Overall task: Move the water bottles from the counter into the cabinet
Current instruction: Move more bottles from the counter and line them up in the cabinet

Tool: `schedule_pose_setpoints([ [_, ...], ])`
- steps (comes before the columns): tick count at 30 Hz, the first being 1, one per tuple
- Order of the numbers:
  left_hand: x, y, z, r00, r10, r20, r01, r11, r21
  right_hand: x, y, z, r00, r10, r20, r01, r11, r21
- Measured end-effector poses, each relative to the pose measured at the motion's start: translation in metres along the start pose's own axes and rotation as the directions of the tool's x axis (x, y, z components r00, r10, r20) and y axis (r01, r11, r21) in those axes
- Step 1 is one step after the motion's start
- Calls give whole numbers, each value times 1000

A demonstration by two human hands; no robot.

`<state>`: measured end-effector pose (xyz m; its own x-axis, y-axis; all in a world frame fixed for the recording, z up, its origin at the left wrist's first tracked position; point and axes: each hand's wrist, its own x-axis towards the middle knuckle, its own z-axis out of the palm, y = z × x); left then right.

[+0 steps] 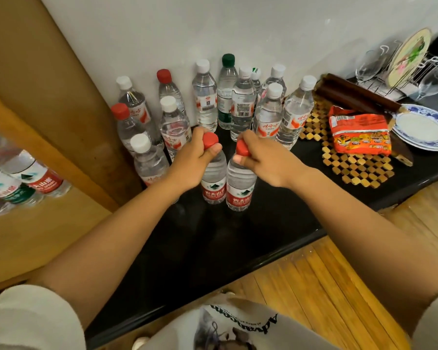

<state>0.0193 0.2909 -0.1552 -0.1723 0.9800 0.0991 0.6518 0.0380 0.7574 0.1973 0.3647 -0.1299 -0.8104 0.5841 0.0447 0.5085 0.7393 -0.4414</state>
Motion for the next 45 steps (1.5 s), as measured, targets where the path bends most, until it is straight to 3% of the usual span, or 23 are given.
schedule_pose_setpoints([
  [7, -71, 9, -8, 989, 49, 141, -38, 996, -84, -49, -20, 10, 999, -25, -44, 26, 999, 20],
  [12, -101, 14, -4, 988, 56, 144, -44, 995, -87, -68, -31, 23, 995, -61, -79, 63, 998, 19],
  [16, -109, 9, 5, 995, 6, 101, 18, 970, -241, -76, -25, 41, 985, 129, -118, -85, 944, 320],
  [19, -115, -1, 22, 998, -41, 56, 60, 908, -415, -84, -21, 65, 979, 203, -15, -146, 750, 645],
  [21, -123, -10, 38, 997, -76, 8, 70, 863, -500, -89, -18, 84, 974, 229, -2, -153, 656, 740],
  [25, -138, -34, 68, 981, -173, -88, 107, 858, -502, -94, -16, 116, 934, 350, -68, -182, 631, 754],
  [32, -147, -56, 94, 948, -308, -85, 230, 842, -487, -93, -9, 148, 882, 471, -36, -302, 621, 723],
  [37, -146, -53, 84, 942, -333, -52, 265, 827, -496, -89, -16, 147, 869, 492, -61, -311, 638, 705],
  [45, -189, -77, 48, 918, -396, -21, 327, 784, -527, -82, -63, 161, 903, 428, 36, -325, 625, 710],
])
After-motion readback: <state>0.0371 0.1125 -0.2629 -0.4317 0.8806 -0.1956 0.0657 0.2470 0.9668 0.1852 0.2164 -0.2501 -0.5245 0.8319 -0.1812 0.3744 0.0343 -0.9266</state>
